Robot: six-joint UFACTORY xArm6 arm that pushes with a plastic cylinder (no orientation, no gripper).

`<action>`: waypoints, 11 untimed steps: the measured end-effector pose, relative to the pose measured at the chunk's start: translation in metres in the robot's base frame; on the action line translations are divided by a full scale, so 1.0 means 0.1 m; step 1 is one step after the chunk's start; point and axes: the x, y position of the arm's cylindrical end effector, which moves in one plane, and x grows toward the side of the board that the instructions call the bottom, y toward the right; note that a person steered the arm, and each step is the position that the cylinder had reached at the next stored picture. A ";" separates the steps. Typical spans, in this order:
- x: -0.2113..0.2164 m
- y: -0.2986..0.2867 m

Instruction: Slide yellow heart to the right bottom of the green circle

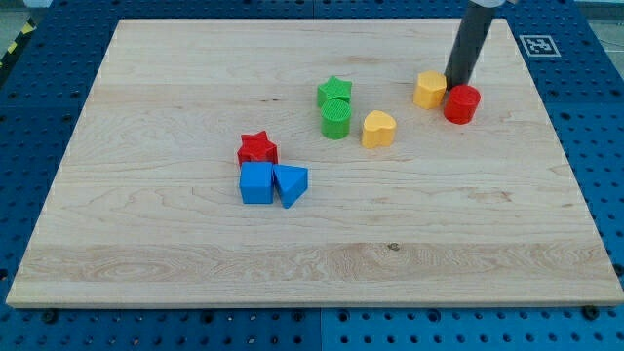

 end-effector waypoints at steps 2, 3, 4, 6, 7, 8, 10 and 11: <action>0.02 -0.26; -0.07 -0.30; -0.10 -0.41; 0.01 -0.59; 0.01 -0.59; 0.01 -0.53; 0.22 -0.48; 0.22 -0.48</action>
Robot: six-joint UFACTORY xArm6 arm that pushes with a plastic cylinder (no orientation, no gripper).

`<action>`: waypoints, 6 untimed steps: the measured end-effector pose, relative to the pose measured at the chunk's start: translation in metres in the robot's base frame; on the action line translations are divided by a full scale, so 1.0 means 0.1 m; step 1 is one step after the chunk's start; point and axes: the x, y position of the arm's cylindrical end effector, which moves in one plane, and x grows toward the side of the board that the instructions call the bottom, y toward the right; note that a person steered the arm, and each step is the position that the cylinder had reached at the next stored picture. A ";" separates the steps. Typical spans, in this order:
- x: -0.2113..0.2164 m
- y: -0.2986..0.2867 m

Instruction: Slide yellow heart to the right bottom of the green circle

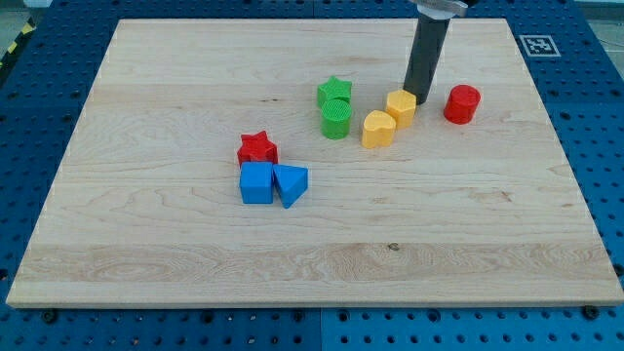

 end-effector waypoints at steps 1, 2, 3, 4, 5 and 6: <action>0.02 -0.09; 0.02 -0.36; 0.02 -0.31; 0.09 -0.12; 0.31 -0.11; 0.32 -0.11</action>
